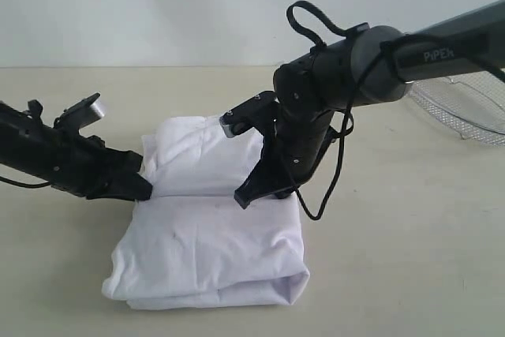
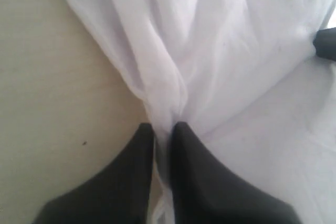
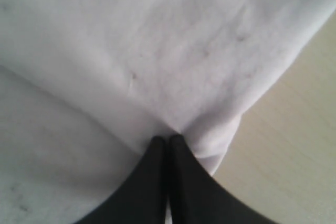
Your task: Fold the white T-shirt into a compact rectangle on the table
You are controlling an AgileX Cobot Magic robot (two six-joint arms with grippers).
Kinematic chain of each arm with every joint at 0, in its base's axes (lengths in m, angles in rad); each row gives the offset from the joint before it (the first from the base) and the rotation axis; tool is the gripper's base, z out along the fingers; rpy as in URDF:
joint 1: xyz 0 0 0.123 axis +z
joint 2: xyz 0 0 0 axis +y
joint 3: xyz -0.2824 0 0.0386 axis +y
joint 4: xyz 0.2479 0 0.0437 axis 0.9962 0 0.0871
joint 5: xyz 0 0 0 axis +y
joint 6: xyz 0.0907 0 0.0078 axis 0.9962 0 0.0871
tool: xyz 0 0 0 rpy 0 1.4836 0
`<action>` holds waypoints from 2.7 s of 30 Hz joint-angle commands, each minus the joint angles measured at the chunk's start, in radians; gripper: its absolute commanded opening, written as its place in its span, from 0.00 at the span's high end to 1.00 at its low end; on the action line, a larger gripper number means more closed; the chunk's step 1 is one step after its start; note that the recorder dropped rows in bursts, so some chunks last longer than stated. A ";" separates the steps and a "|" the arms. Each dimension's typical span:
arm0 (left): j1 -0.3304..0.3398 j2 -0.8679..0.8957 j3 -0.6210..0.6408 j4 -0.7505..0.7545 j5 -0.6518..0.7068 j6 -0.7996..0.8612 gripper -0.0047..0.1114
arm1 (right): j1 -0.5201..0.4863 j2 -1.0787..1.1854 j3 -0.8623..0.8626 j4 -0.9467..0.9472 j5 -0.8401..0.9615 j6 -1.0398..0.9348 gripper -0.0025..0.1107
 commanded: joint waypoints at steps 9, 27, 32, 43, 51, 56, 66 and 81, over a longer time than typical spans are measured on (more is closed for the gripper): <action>0.059 -0.026 -0.005 0.090 0.007 -0.057 0.92 | -0.009 0.014 0.009 -0.014 0.037 -0.003 0.98; -0.024 -0.062 -0.113 -0.250 0.020 0.141 0.75 | 0.019 -0.141 -0.025 0.008 0.144 -0.022 0.98; -0.093 0.056 -0.273 -0.268 -0.004 0.164 0.92 | 0.056 -0.123 -0.022 0.127 0.176 -0.069 0.98; -0.095 0.307 -0.436 -0.230 -0.048 0.088 0.92 | 0.079 -0.074 0.158 0.113 0.204 -0.057 0.98; -0.067 0.153 -0.491 0.025 0.222 -0.077 0.92 | 0.035 -0.288 0.160 0.010 -0.128 -0.030 0.98; -0.113 0.061 -0.290 0.110 0.285 -0.097 0.92 | -0.125 -0.121 -0.009 0.140 -0.107 -0.155 0.98; -0.236 -0.118 0.120 -0.087 0.069 0.040 0.92 | -0.170 0.135 -0.323 0.356 0.055 -0.339 0.98; -0.245 -0.197 0.278 -0.280 0.165 0.221 0.92 | -0.307 0.090 -0.511 0.356 0.327 -0.349 0.98</action>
